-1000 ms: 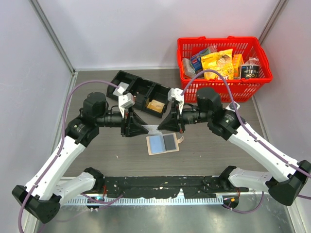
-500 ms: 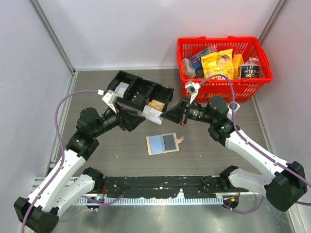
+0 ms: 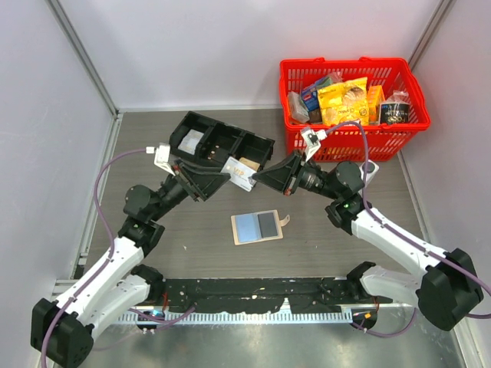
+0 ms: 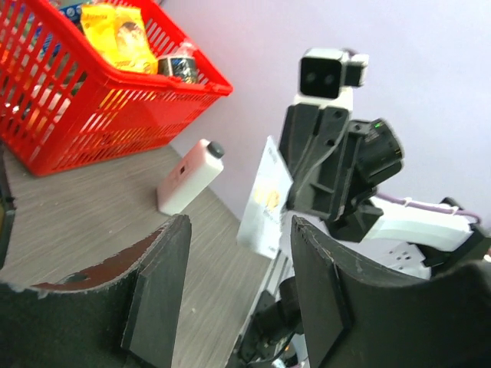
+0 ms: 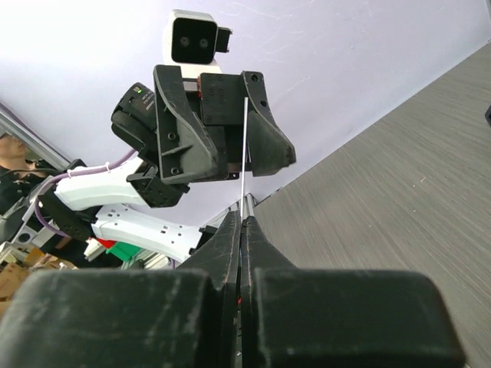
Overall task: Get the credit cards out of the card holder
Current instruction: Place the credit card in the storage box, then remove the credit card from the card holder.
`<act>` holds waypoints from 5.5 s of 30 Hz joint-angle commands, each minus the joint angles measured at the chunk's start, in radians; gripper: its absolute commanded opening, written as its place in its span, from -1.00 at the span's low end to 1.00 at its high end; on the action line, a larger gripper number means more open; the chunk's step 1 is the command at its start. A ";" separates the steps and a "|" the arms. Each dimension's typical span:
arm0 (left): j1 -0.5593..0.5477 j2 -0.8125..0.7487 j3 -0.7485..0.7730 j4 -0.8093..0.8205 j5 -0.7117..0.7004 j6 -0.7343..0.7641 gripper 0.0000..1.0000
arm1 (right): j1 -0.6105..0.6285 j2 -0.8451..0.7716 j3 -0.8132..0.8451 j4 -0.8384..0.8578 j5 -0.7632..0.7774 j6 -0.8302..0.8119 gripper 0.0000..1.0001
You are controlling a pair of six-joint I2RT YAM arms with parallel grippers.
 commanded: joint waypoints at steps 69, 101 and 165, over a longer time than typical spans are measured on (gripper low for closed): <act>0.515 1.239 0.926 -0.495 -0.131 0.416 -0.68 | -0.092 -0.167 0.084 -0.657 0.349 -0.559 0.63; -0.211 0.432 0.357 -0.853 -0.484 0.208 -0.03 | 0.161 0.190 0.210 -1.073 0.757 -0.278 0.66; -0.341 0.741 0.234 -0.760 -0.361 0.212 -0.61 | 0.294 0.468 0.368 -1.084 0.524 -0.168 -0.25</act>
